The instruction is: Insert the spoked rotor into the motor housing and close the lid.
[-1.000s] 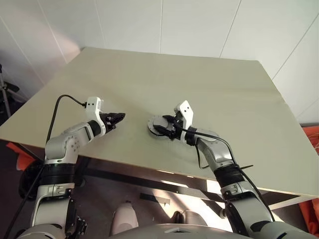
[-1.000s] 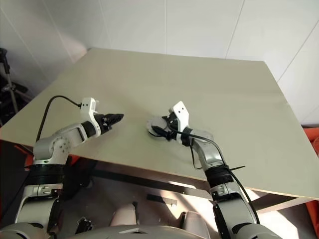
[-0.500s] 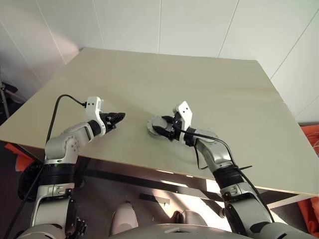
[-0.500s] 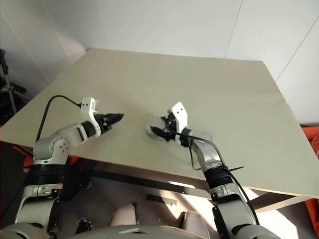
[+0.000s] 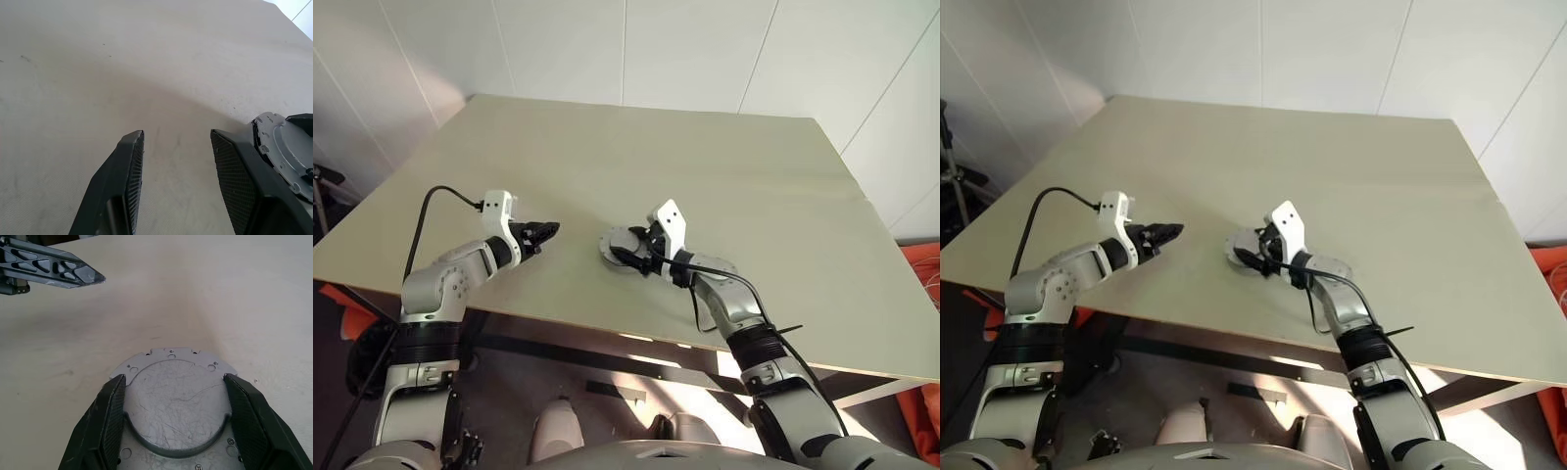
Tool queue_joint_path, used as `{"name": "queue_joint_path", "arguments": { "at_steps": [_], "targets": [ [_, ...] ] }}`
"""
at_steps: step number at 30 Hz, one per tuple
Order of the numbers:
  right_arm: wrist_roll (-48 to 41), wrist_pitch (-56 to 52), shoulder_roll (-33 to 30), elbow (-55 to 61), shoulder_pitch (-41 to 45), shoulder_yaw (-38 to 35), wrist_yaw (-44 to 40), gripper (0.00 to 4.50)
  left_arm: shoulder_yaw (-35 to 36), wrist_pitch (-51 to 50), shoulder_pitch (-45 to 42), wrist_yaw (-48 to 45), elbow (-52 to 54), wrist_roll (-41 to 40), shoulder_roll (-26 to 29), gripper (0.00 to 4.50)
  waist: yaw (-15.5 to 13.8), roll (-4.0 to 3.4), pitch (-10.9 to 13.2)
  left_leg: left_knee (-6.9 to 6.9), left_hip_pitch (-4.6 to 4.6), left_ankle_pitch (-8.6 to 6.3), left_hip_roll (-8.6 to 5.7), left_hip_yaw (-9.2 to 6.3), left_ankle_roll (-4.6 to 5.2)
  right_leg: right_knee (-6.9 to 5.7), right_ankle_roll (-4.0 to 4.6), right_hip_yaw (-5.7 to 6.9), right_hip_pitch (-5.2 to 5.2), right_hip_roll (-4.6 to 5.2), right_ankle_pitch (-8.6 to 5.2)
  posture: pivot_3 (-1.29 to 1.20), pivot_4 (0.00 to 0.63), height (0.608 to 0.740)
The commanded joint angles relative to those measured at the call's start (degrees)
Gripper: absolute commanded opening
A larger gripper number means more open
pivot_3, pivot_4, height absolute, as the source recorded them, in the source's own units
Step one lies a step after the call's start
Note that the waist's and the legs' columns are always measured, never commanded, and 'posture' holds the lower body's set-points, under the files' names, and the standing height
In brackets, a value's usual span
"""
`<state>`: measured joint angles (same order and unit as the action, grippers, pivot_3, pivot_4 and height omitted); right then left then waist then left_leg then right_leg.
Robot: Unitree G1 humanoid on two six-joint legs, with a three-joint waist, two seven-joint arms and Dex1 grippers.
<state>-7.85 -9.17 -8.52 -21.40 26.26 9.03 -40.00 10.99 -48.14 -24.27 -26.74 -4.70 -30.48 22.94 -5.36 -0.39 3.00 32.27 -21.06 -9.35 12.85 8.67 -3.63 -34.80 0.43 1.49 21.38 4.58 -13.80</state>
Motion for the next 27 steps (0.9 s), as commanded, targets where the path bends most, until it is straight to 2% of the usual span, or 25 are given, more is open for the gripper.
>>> {"name": "queue_joint_path", "arguments": {
  "at_steps": [1, 27],
  "targets": [
    [0.51, 0.53, 0.17, -1.27, 1.00, -0.33, 0.94, 3.09, 1.26, -0.67, -0.47, 0.00, 2.62, -1.32, 0.08, 2.29, 0.00, 0.00, 0.00, 0.00, 0.01, -0.01, 0.00, 0.00, 0.01, -0.01, 0.00, 0.00, 0.00, 0.00, 0.00, 0.00, 0.000, 0.740],
    [1.80, 4.96, -0.70, -9.11, -0.22, 0.06, 0.73, 3.09, 1.71, -1.40, -0.52, 0.20, 2.94, -1.58, 0.58, 2.29, 0.06, 0.12, -0.08, 0.00, 0.32, -0.06, 0.00, 0.00, 0.09, -0.03, -0.01, -0.02, -0.25, 0.00, 0.00, 0.00, 0.000, 0.740]
  ]
}}
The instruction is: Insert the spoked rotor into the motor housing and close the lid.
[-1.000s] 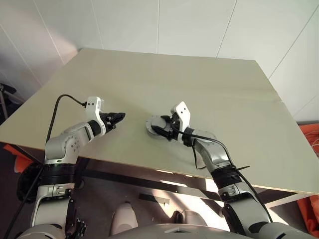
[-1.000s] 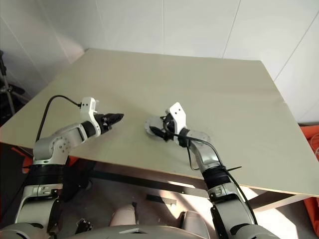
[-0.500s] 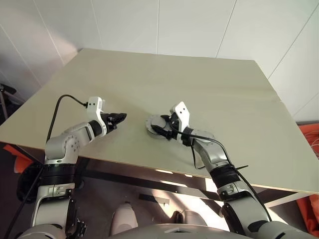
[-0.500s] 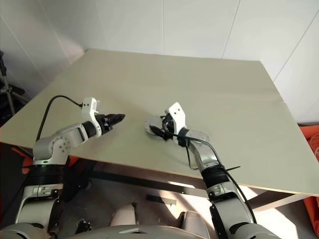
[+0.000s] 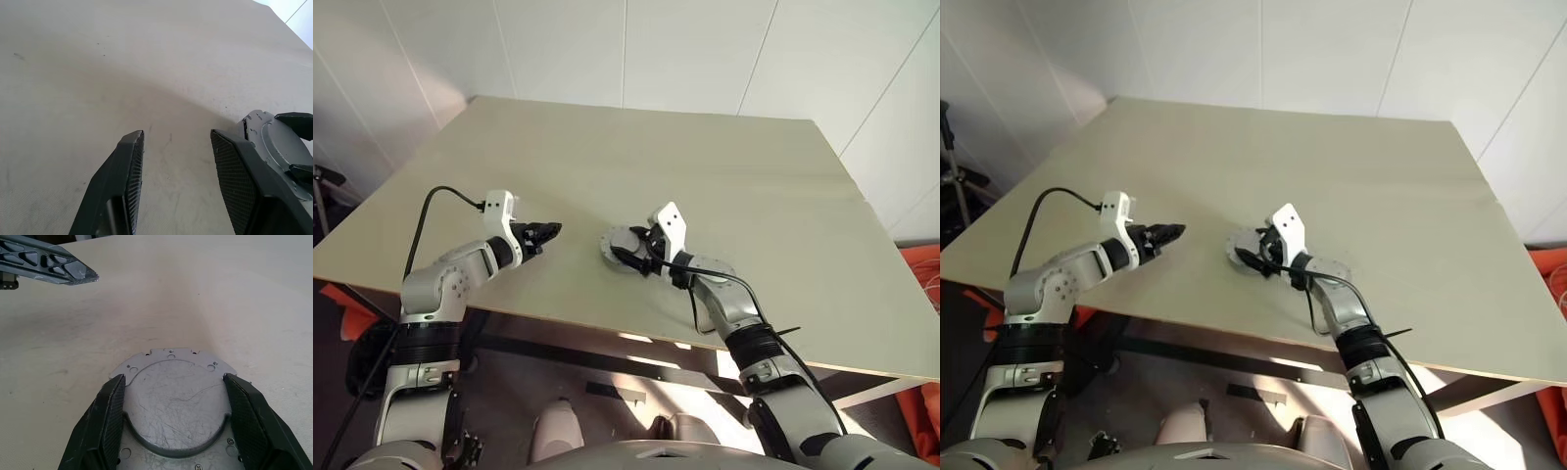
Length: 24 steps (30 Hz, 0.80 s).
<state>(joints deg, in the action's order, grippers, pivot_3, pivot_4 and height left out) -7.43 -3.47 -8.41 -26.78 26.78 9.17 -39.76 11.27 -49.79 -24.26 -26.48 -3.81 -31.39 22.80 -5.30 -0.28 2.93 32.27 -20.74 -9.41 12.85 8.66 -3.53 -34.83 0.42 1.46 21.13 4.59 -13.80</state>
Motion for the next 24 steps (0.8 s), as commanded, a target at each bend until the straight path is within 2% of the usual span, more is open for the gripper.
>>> {"name": "queue_joint_path", "arguments": {
  "at_steps": [1, 21, 24],
  "targets": [
    [1.38, -0.67, -0.98, -3.83, -0.78, -0.07, 0.32, 3.09, 1.66, 0.01, -0.61, 0.09, 2.09, -0.89, 0.58, 2.29, -0.01, 0.02, -0.01, 0.00, 0.01, 0.00, 0.00, 0.00, 0.00, 0.00, 0.00, 0.00, -0.01, 0.00, 0.00, 0.00, 0.000, 0.740],
    [2.83, -5.05, -2.41, -2.81, 0.19, 1.33, 1.08, 3.09, 2.84, -4.22, -0.82, 1.96, 3.45, -3.40, -0.86, 2.29, -0.08, 0.09, -0.06, -0.04, 0.02, 0.00, -0.02, -0.01, 0.00, 0.02, -0.03, -0.03, -0.02, 0.00, -0.02, 0.00, 0.000, 0.740],
    [3.01, -5.06, -2.80, -3.06, 0.88, 1.62, 0.64, 3.09, 2.86, -4.26, -0.79, 2.04, 3.60, -3.45, -0.94, 2.29, -0.10, 0.08, -0.05, -0.05, 0.01, 0.00, -0.03, -0.01, 0.00, 0.02, -0.33, -0.03, 0.00, 0.01, -0.19, 0.00, 0.000, 0.740]
  ]
}}
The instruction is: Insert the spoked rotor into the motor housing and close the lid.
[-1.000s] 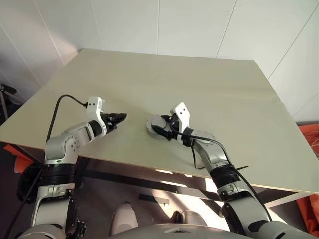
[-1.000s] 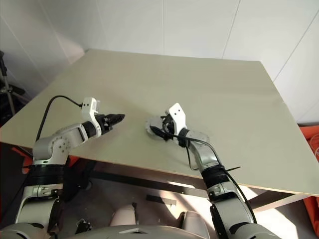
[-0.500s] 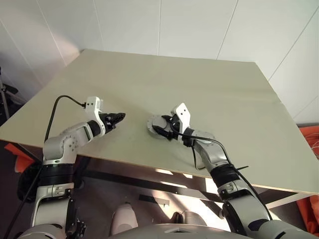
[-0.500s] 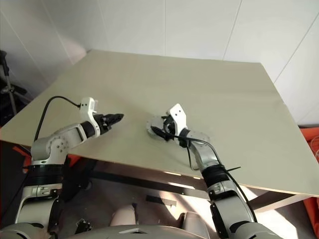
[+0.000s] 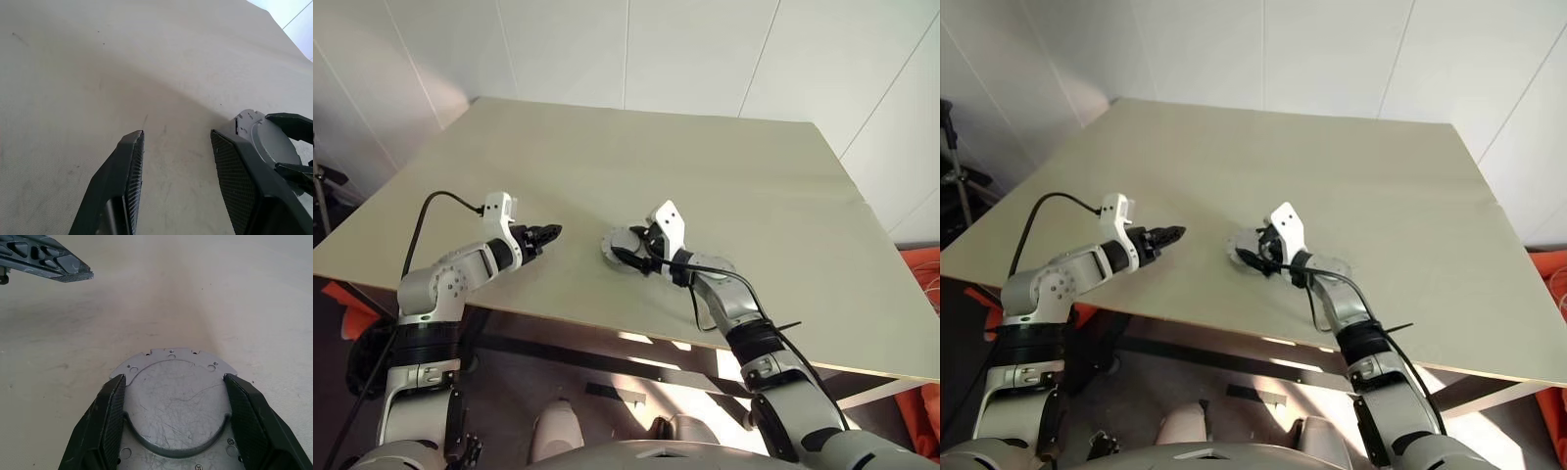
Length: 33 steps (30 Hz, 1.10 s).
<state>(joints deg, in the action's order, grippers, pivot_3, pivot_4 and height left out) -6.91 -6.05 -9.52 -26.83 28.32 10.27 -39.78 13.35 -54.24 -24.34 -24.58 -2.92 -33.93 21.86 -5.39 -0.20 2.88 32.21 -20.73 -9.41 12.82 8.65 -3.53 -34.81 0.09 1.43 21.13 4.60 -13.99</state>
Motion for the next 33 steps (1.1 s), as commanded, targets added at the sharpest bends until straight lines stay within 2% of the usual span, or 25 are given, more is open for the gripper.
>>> {"name": "queue_joint_path", "arguments": {
  "at_steps": [1, 13, 18, 33],
  "targets": [
    [2.47, -2.36, -1.78, -3.16, -0.52, 0.55, 0.56, 3.09, 0.78, 0.20, -0.71, 0.18, 2.72, -0.91, -0.02, 2.29, -0.01, 0.00, 0.00, 0.00, 0.00, 0.00, 0.00, 0.00, 0.00, 0.00, -0.01, 0.00, 0.00, 0.00, -0.01, 0.00, 0.000, 0.740],
    [2.90, -2.28, -3.16, -3.59, -1.05, 1.54, -1.18, 3.09, 0.86, 0.04, -0.64, 0.10, 3.08, -1.03, 0.13, 2.29, -0.05, -0.02, -0.01, -0.04, -0.02, 0.00, -0.01, 0.00, 0.00, 0.04, 0.27, -0.01, 0.01, 0.00, 0.15, 0.00, 0.000, 0.740],
    [3.18, -2.65, -3.54, -4.05, -0.70, 1.54, -0.98, 3.09, 0.84, 0.18, -0.85, -0.10, 2.75, -1.00, 0.30, 2.29, -0.09, -0.02, -0.01, -0.06, -0.03, 0.00, -0.02, 0.01, 0.00, 0.05, 0.03, -0.01, 0.01, 0.01, 0.01, 0.00, 0.000, 0.740],
    [3.78, -5.04, -1.83, -6.34, 0.33, 1.84, 3.61, 3.09, 0.71, -0.02, -0.72, -0.08, 3.18, -1.08, 0.37, 2.29, 0.04, -0.06, 0.01, -0.14, 0.00, 0.00, -0.03, -0.03, -0.01, 0.07, -0.12, -0.01, 0.12, 0.00, -0.07, 0.00, 0.000, 0.740]
  ]
}}
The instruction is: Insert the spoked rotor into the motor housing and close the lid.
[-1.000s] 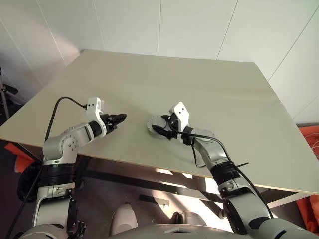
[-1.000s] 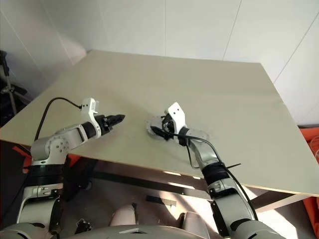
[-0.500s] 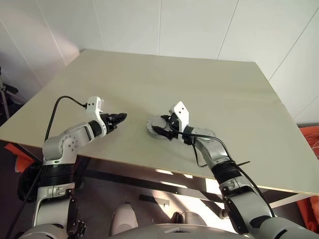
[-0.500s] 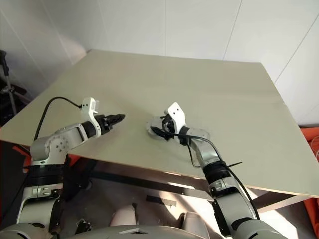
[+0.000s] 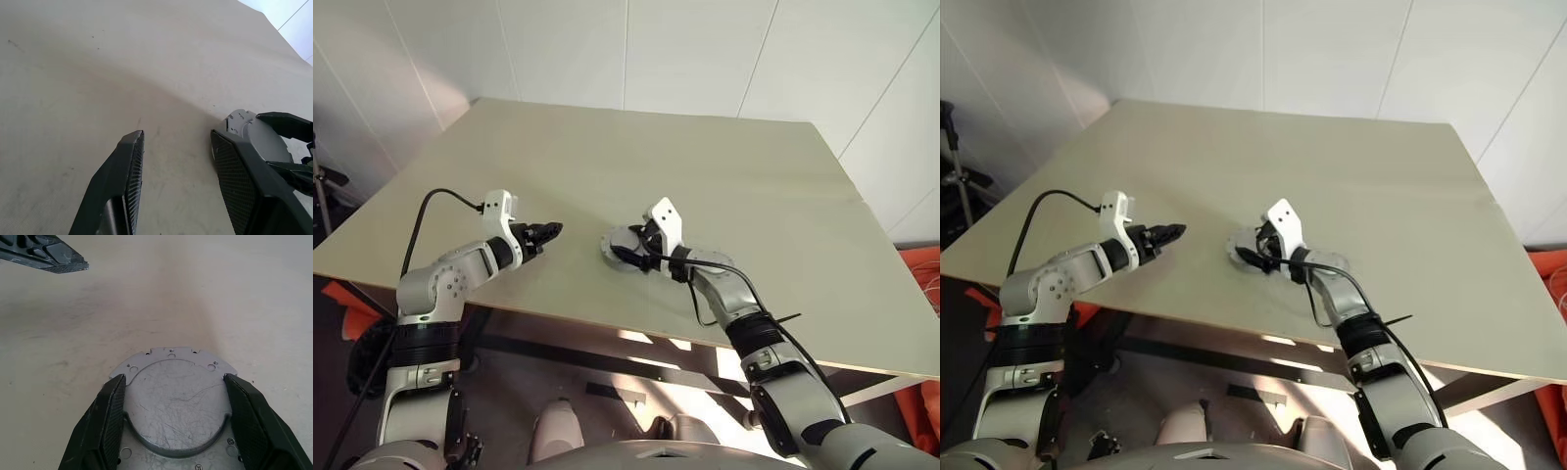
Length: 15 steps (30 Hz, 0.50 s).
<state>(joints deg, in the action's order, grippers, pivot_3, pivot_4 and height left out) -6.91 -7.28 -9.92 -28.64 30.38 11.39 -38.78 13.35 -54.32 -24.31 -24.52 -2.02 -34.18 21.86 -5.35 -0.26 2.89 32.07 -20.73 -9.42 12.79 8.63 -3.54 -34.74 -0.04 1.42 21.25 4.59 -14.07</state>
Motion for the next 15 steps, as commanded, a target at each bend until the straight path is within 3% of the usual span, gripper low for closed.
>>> {"name": "queue_joint_path", "arguments": {
  "at_steps": [1, 8, 15],
  "targets": [
    [3.77, -3.90, -1.59, -4.48, -1.78, 0.78, 2.64, 3.09, 0.68, 0.05, -0.73, -0.13, 2.31, -0.82, 0.37, 2.29, -0.02, 0.00, 0.00, 0.00, 0.00, 0.00, 0.00, 0.00, 0.00, 0.01, -0.01, 0.00, 0.00, 0.00, 0.00, 0.00, 0.000, 0.740],
    [3.99, -6.15, -2.04, -4.73, -0.83, 0.34, 4.67, 3.09, 0.49, -0.06, -0.68, -0.10, 2.49, -0.89, 0.23, 2.29, -0.02, -0.01, 0.00, -0.06, 0.00, 0.00, -0.03, -0.04, 0.00, 0.09, -0.02, 0.00, 0.03, 0.01, -0.01, 0.00, 0.000, 0.740],
    [-2.90, -11.29, -1.85, 5.11, -3.43, -1.70, -2.17, 3.09, 0.41, -0.02, -0.43, 0.03, 2.57, -0.87, 0.01, 2.29, -0.28, 0.02, -0.01, -0.35, -0.26, 0.00, -0.11, -0.04, -0.01, 0.27, -0.03, -0.01, 0.18, 0.03, -0.01, 0.00, 0.000, 0.740]
  ]
}}
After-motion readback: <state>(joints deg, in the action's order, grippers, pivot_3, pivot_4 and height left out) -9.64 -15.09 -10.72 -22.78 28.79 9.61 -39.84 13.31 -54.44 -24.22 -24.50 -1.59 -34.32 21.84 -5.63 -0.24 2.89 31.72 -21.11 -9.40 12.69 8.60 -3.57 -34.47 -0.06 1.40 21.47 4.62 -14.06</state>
